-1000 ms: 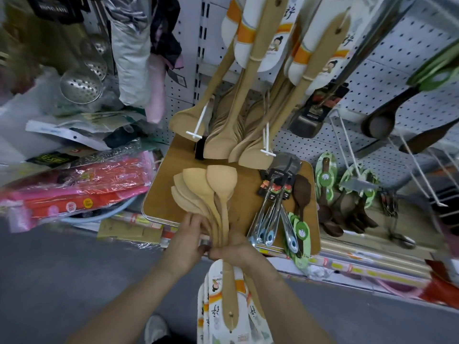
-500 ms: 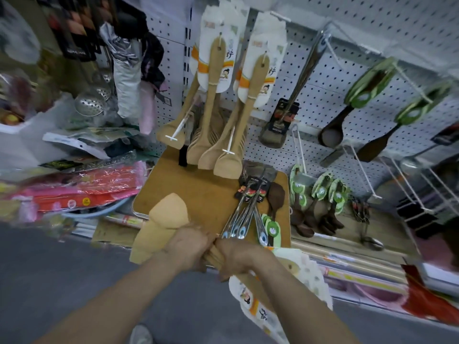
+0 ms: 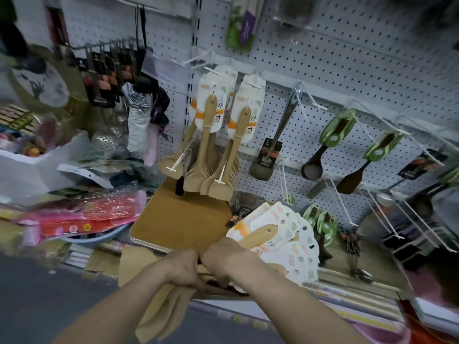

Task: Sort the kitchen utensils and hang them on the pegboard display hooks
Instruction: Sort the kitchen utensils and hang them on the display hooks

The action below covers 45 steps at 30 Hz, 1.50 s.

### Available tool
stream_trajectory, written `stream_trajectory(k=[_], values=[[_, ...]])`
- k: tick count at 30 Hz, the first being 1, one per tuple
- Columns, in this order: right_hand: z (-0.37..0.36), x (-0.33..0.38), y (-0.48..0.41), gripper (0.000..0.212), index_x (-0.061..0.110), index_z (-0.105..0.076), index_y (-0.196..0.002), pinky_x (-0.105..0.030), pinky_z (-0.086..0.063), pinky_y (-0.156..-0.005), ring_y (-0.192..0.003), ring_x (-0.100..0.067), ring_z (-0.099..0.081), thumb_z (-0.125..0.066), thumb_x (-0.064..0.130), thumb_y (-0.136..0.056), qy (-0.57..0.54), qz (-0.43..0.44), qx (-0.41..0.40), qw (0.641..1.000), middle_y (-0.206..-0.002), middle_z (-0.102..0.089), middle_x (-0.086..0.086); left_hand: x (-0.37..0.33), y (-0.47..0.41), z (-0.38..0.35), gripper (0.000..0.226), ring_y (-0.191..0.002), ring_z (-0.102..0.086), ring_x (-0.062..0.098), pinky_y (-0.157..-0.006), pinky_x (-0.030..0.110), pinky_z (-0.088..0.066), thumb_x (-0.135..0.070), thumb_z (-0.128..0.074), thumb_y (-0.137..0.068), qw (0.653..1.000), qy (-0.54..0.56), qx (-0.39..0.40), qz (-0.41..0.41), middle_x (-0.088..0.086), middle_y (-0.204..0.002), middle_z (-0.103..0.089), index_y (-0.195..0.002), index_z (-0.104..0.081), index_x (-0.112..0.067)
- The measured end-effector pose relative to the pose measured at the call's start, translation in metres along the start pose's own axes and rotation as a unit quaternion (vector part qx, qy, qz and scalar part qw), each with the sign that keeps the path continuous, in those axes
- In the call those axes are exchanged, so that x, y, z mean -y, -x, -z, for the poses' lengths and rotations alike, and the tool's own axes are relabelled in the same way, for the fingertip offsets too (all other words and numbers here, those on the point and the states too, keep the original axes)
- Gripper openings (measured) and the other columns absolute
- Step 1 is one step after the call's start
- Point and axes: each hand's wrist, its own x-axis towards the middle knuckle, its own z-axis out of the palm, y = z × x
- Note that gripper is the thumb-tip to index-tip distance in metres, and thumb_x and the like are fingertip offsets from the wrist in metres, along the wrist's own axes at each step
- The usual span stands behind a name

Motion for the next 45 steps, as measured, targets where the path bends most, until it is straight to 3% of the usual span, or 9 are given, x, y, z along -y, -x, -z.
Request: stream_trajectory(k=[6,10,13,18,21,24,30,38,45], values=[[0.028,-0.007,-0.012,0.043,0.014,-0.045,-0.138,-0.049,-0.019,-0.116,-0.139,-0.033,-0.029,-0.053,0.020,-0.096,0.161,-0.009,-0.190,0.968,-0.130,-0.059,-0.012,0.005,0.007,0.020,0.042,-0.099,-0.062,0.023,-0.067,0.025,-0.040,-0.045,-0.068,-0.076,0.991,0.097,-0.092,0.023,0.003,-0.107,-0.068,-0.108,-0.062,-0.019],[0.036,-0.023,-0.009,0.053,0.011,-0.055,-0.127,-0.057,-0.022,-0.117,-0.144,-0.042,-0.026,-0.068,0.006,-0.076,0.023,-0.029,-0.401,0.915,-0.141,-0.045,-0.019,0.007,0.008,0.026,0.013,-0.081,-0.061,0.014,-0.061,0.019,-0.044,-0.028,-0.068,-0.077,0.944,0.304,-0.122,0.049,-0.003,-0.084,-0.064,-0.083,-0.060,-0.020],[0.019,-0.024,-0.012,0.057,0.019,-0.057,-0.116,-0.041,-0.048,-0.093,-0.115,-0.029,-0.051,-0.067,0.004,-0.062,-0.183,-0.126,-0.541,0.811,-0.122,-0.051,-0.005,0.003,0.006,0.027,0.016,-0.081,-0.063,0.014,-0.067,0.021,-0.047,-0.033,-0.068,-0.068,0.906,0.393,-0.142,0.064,0.000,-0.087,-0.068,-0.078,-0.063,-0.021],[0.005,-0.002,-0.019,0.050,0.020,-0.053,-0.112,-0.027,-0.040,-0.091,-0.110,-0.018,-0.039,-0.072,0.009,-0.067,-0.335,-0.238,-0.626,0.662,-0.119,-0.042,0.000,-0.003,0.000,0.013,0.014,-0.074,-0.059,0.004,-0.057,0.010,-0.046,-0.013,-0.066,-0.083,0.880,0.446,-0.152,0.055,-0.007,-0.082,-0.065,-0.091,-0.057,-0.021],[0.002,-0.004,-0.016,0.049,0.020,-0.050,-0.113,-0.035,-0.043,-0.094,-0.112,-0.019,-0.043,-0.074,0.017,-0.072,-0.484,-0.284,-0.617,0.552,-0.117,-0.043,0.002,-0.002,-0.003,-0.005,0.041,-0.087,-0.067,0.016,-0.082,0.035,-0.055,-0.022,-0.071,-0.068,0.855,0.490,-0.159,0.063,0.000,-0.092,-0.072,-0.107,-0.062,-0.017],[0.002,-0.014,-0.014,0.063,0.023,-0.045,-0.122,-0.036,-0.050,-0.090,-0.107,-0.017,-0.059,-0.083,0.032,-0.072,-0.660,-0.261,-0.511,0.485,-0.116,-0.057,0.006,-0.006,0.000,-0.017,0.040,-0.089,-0.064,0.016,-0.072,0.028,-0.050,-0.012,-0.070,-0.075,0.855,0.488,-0.169,0.049,-0.002,-0.094,-0.069,-0.112,-0.056,-0.022],[-0.003,-0.021,-0.011,0.042,0.020,-0.063,-0.115,-0.023,-0.055,-0.070,-0.097,-0.019,-0.071,-0.080,0.007,-0.079,-0.831,-0.116,-0.402,0.366,-0.103,-0.075,0.001,-0.020,0.020,-0.007,0.053,-0.085,-0.067,0.018,-0.070,0.027,-0.053,-0.012,-0.073,-0.062,0.823,0.547,-0.149,-0.037,0.006,-0.091,-0.068,-0.111,-0.055,-0.020],[0.019,-0.021,-0.010,0.051,0.018,-0.059,-0.126,-0.049,-0.053,-0.097,-0.109,-0.025,-0.068,-0.080,0.019,-0.080,-0.831,-0.025,-0.387,0.399,-0.118,-0.071,-0.004,-0.029,0.032,0.021,0.054,-0.107,-0.065,0.031,-0.097,0.050,-0.049,-0.050,-0.072,-0.077,0.664,0.734,-0.128,-0.065,0.011,-0.114,-0.070,-0.125,-0.058,-0.028],[0.038,-0.017,-0.004,0.050,0.015,-0.052,-0.119,-0.026,-0.058,-0.079,-0.091,-0.009,-0.069,-0.081,0.011,-0.079,-0.786,-0.041,-0.427,0.445,-0.108,-0.069,-0.001,-0.021,0.040,0.043,0.043,-0.092,-0.068,0.029,-0.086,0.040,-0.055,-0.024,-0.079,-0.071,0.647,0.739,-0.168,-0.087,0.012,-0.101,-0.073,-0.111,-0.066,-0.014]])
